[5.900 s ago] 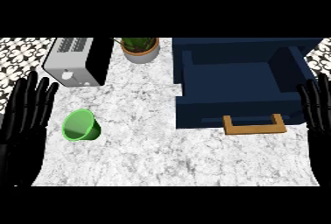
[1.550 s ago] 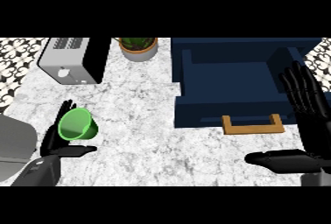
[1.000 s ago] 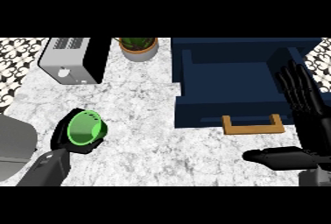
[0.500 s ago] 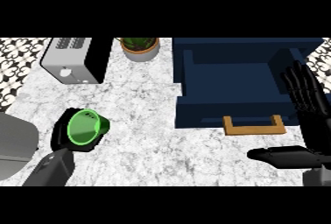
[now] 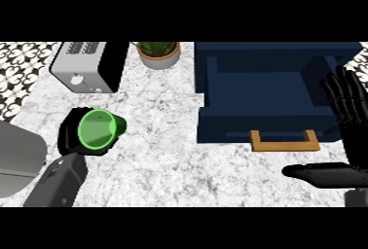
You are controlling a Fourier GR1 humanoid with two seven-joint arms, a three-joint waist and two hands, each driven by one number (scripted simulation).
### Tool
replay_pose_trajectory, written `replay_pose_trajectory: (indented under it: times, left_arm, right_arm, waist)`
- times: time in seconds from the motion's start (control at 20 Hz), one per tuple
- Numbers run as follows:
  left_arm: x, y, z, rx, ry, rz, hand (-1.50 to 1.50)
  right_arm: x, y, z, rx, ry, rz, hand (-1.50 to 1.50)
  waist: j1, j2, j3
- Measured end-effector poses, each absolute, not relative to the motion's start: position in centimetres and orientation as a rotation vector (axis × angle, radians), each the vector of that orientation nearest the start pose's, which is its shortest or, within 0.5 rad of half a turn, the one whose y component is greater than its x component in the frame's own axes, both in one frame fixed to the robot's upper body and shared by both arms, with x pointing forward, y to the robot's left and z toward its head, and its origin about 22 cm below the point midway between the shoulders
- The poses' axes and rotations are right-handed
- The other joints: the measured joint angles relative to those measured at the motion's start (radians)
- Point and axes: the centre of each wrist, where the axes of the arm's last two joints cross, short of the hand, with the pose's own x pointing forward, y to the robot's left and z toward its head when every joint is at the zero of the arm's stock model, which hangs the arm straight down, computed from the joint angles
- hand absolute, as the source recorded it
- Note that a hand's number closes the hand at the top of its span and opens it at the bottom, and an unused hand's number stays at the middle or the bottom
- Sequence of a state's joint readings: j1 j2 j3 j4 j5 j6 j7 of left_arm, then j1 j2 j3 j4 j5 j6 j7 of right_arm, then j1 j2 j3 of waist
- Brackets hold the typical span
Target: Pick up the cup, place it into the drawer and close the drawer
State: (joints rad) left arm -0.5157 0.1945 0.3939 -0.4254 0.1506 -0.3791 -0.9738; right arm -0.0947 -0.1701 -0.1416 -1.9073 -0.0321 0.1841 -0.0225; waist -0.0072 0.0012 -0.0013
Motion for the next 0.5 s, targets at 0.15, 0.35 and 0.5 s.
replay_pose_trajectory:
  times: [0.15,0.35,0.5]
  left_arm:
    - [33.0,29.6,-8.3,-0.253,-2.002,0.242,1.50]
    - [35.8,27.1,-4.8,-0.300,-2.080,0.162,1.50]
    - [37.2,24.3,-2.2,-0.328,-2.122,0.101,1.50]
  right_arm:
    - [24.1,-27.9,11.6,-0.071,-2.002,0.246,-1.50]
    - [23.6,-28.2,11.6,-0.082,-1.997,0.228,-1.50]
    - [23.4,-28.3,11.4,-0.088,-1.996,0.231,-1.50]
  waist:
    - [0.004,-0.003,0.001]
    - [0.010,-0.007,0.002]
    - [0.014,-0.008,0.002]
